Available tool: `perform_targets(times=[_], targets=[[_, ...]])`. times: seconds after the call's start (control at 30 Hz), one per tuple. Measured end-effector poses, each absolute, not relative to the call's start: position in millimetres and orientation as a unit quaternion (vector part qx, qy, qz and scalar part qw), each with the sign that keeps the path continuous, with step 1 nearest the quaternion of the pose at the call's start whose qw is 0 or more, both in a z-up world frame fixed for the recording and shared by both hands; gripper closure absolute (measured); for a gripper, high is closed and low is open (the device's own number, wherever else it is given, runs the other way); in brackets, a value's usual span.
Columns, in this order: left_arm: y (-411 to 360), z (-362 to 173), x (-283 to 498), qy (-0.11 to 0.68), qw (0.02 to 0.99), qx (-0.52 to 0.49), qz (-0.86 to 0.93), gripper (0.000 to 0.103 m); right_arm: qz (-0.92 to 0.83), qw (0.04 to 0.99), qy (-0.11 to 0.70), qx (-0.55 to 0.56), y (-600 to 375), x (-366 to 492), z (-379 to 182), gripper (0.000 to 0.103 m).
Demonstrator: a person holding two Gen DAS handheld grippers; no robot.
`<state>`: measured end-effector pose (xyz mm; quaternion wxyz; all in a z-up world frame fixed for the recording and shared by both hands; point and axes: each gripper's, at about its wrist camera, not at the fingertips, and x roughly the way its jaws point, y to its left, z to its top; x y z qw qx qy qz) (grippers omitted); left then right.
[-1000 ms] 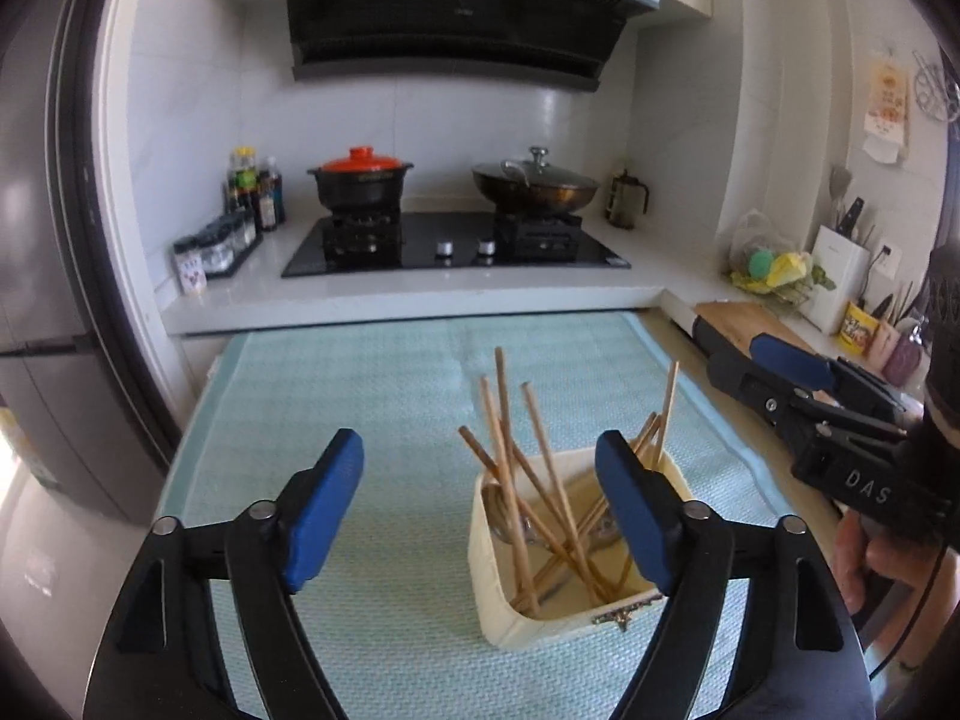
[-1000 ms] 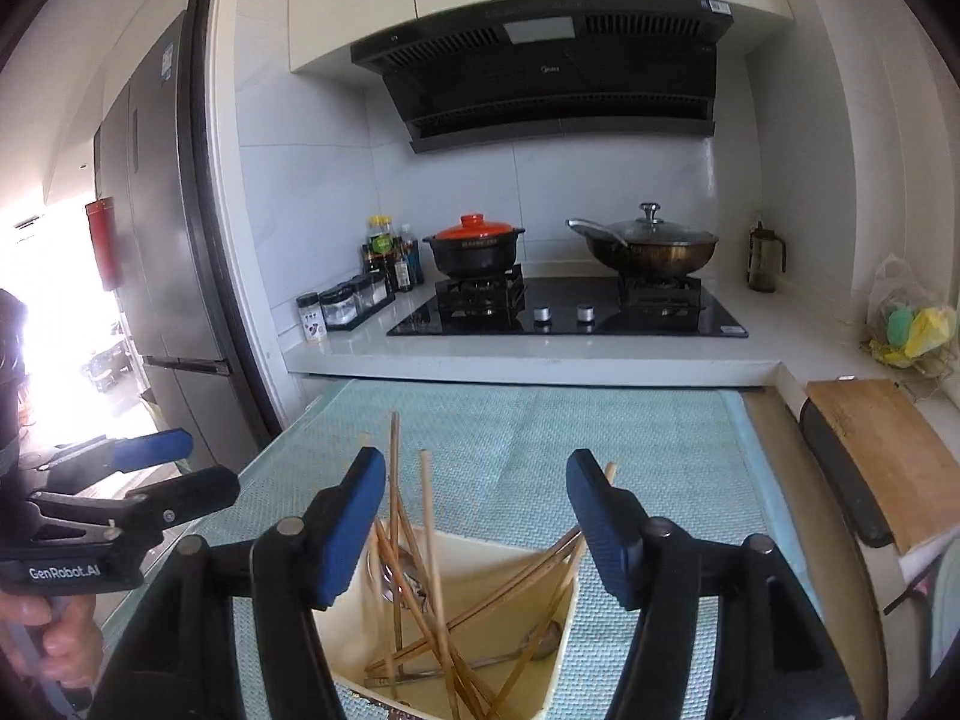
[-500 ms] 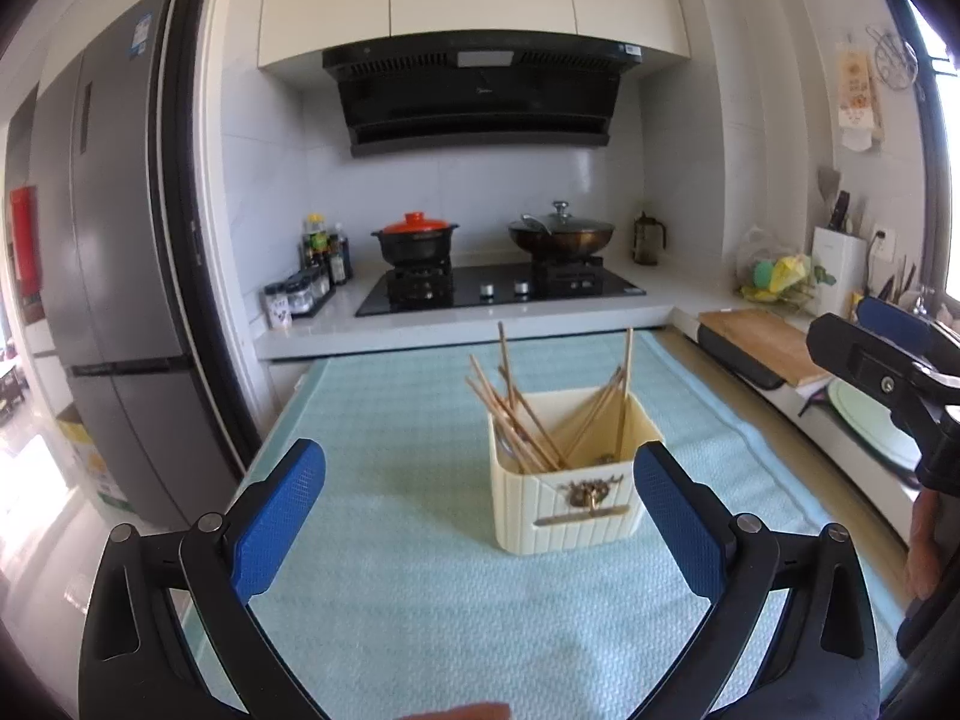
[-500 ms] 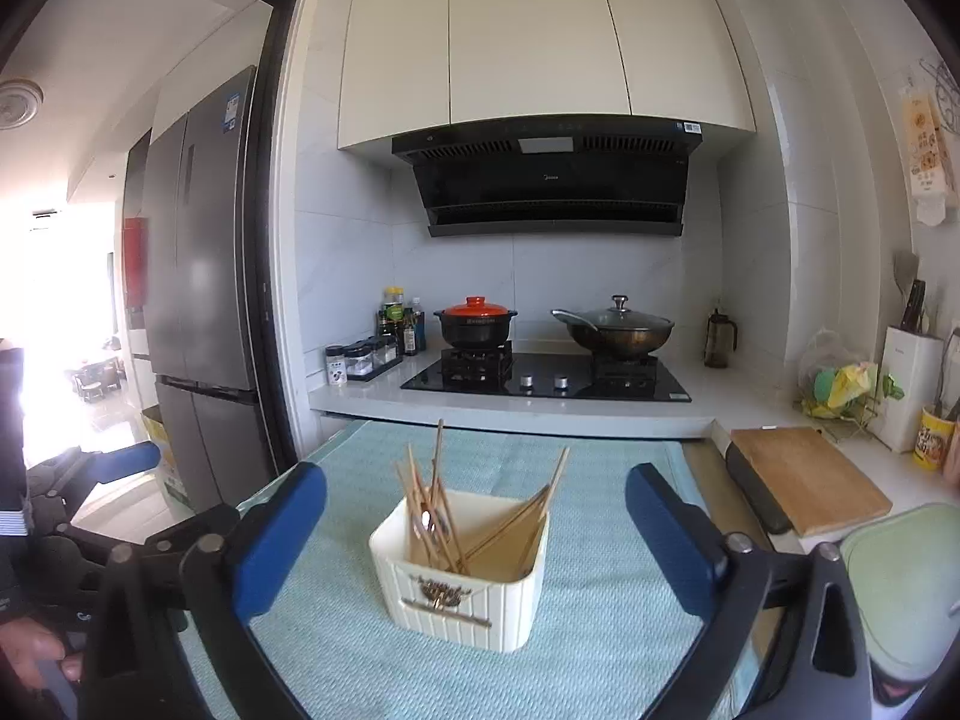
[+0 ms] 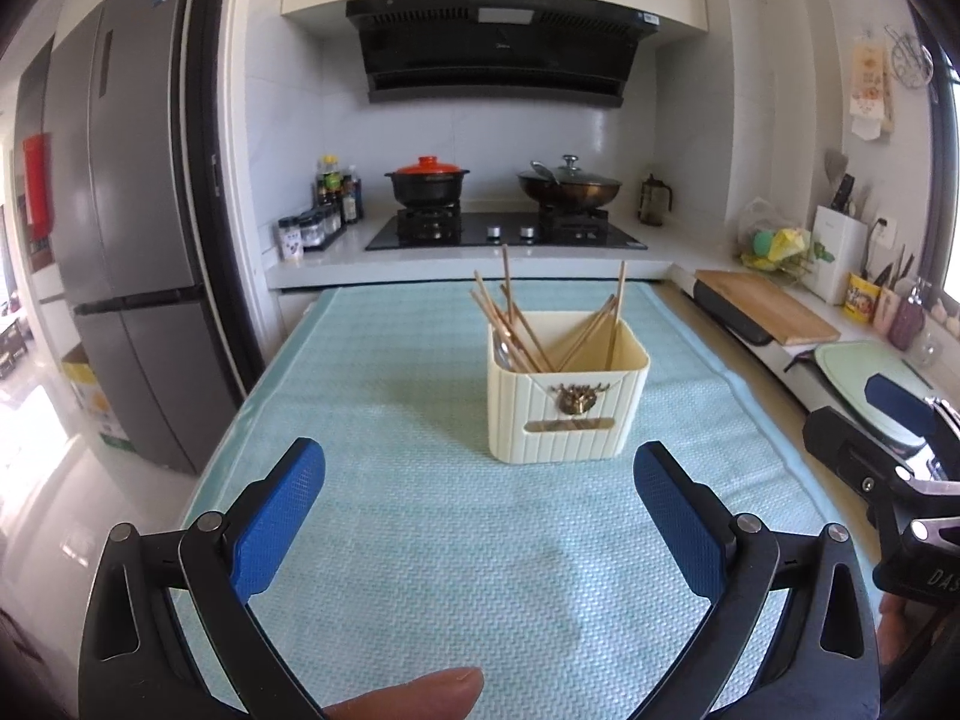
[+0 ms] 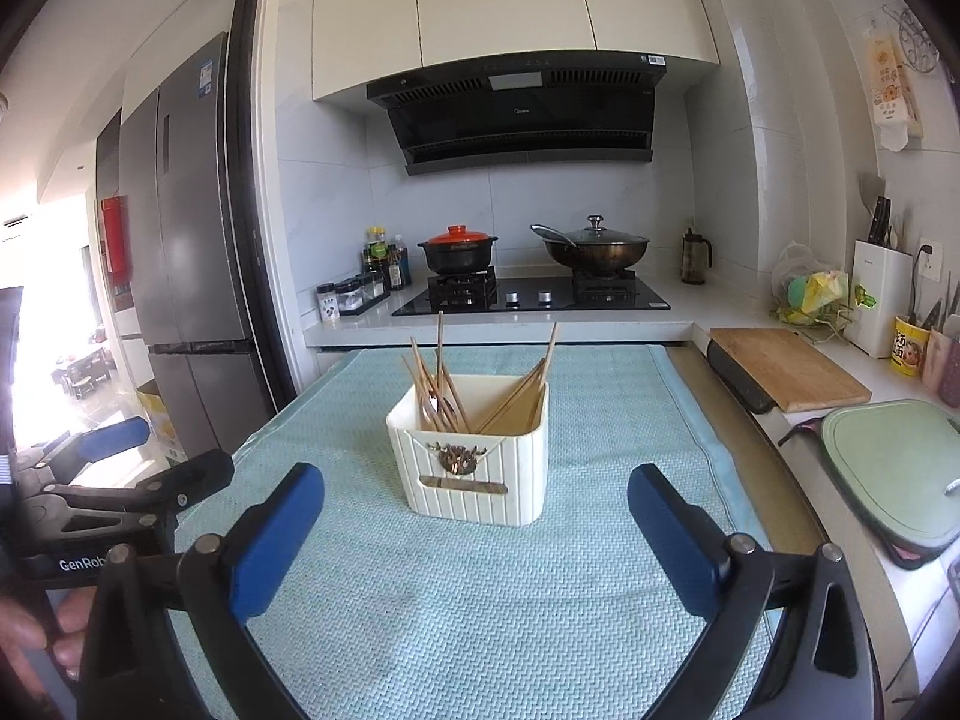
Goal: Organize utensils
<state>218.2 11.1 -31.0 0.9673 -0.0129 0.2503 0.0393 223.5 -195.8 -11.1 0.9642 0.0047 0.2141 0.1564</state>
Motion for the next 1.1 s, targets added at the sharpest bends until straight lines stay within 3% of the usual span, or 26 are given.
perform_targets(times=[1.1], targets=[[4, -31, 190, 0.266, 0.962, -0.001, 0.053, 0.0, 0.149, 0.964, 0.219, -0.02, -186, 190, -1, 0.0]])
